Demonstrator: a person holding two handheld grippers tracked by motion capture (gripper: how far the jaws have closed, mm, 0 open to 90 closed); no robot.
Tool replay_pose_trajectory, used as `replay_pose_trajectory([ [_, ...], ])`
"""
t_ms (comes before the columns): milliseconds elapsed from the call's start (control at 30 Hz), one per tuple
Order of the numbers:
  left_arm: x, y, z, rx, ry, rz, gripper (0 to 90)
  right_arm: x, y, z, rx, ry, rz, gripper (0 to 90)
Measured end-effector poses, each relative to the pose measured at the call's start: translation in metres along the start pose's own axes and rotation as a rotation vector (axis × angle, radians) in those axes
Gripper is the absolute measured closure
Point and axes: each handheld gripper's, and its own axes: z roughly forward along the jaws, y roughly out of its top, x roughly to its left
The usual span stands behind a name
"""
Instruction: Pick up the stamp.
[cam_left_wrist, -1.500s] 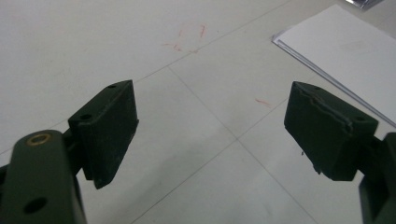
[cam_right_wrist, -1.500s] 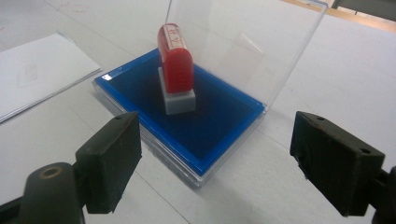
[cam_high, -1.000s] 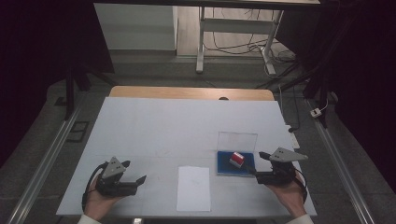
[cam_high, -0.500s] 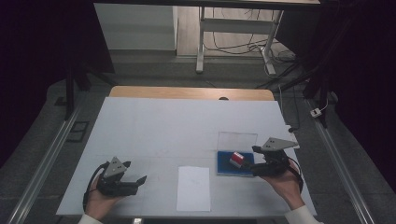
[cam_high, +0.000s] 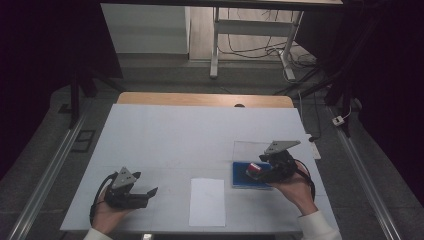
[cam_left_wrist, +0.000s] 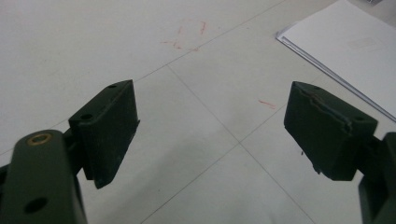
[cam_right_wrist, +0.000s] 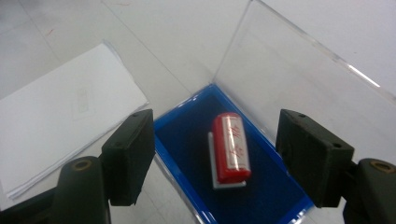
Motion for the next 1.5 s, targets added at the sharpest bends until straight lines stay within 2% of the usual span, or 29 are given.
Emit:
replay_pose_trajectory([
  [200,0.002,-0.001,0.002,0.009,0.0,-0.003,17.8,-0.001,-0.006,0.014,0.049,0.028,0.011,30.8],
  [467,0.0,0.0,0.004,0.013,0.0,0.002,17.9,-0.003,-0.007,0.021,0.068,0.013,-0.001,36.8],
  [700,0.002,0.0,0.004,0.016,0.008,-0.002,18.0,-0.011,-0.01,0.023,0.061,-0.004,0.012,51.6],
  [1033,0.002,0.0,0.005,0.015,0.014,-0.007,18.0,-0.012,-0.012,0.024,0.059,-0.004,-0.001,67.9],
  [1367,0.004,0.0,0.005,0.014,0.008,-0.014,18.0,-0.013,-0.012,0.024,0.059,0.004,-0.007,69.5],
  [1500,0.003,0.0,0.005,0.014,0.007,-0.013,18.1,-0.009,-0.011,0.025,0.077,-0.022,-0.036,70.0],
])
